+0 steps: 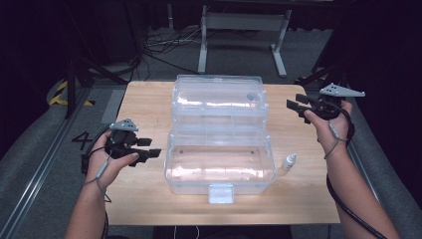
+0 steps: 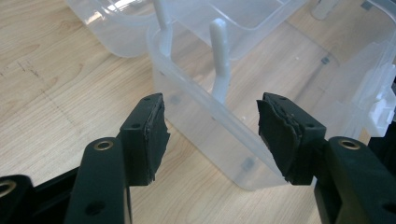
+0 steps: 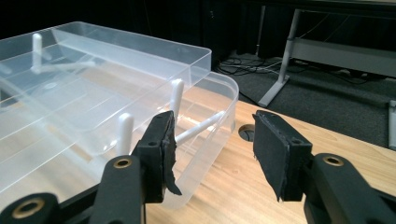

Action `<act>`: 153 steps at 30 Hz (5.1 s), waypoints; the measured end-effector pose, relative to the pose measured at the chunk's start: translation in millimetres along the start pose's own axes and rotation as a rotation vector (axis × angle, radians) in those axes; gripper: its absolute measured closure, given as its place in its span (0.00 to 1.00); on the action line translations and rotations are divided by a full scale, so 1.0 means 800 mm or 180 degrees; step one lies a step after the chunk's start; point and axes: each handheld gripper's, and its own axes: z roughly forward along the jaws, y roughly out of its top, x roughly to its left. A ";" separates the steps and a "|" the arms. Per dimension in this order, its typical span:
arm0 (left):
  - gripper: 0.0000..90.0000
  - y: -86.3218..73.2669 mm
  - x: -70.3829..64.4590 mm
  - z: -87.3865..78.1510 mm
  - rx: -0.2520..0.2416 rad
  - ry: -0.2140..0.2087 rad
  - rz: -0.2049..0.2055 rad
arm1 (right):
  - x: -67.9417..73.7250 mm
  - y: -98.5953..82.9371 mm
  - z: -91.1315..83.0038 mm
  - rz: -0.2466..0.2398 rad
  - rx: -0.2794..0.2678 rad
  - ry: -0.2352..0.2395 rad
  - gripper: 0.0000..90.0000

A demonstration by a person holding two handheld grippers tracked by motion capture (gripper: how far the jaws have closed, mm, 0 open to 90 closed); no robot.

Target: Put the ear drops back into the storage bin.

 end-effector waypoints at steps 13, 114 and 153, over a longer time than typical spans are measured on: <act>0.45 -0.004 0.004 0.002 0.0050 0.0023 -0.0027 | 0.010 -0.004 -0.026 -0.0200 0.0471 0.0209 0.54; 0.42 -0.023 0.021 -0.001 0.0157 0.0116 -0.0222 | 0.071 -0.031 0.009 -0.1487 0.3242 0.0718 0.79; 0.41 -0.027 0.025 0.001 0.0185 0.0105 -0.0267 | 0.136 0.057 -0.023 -0.2279 0.3012 0.1009 0.79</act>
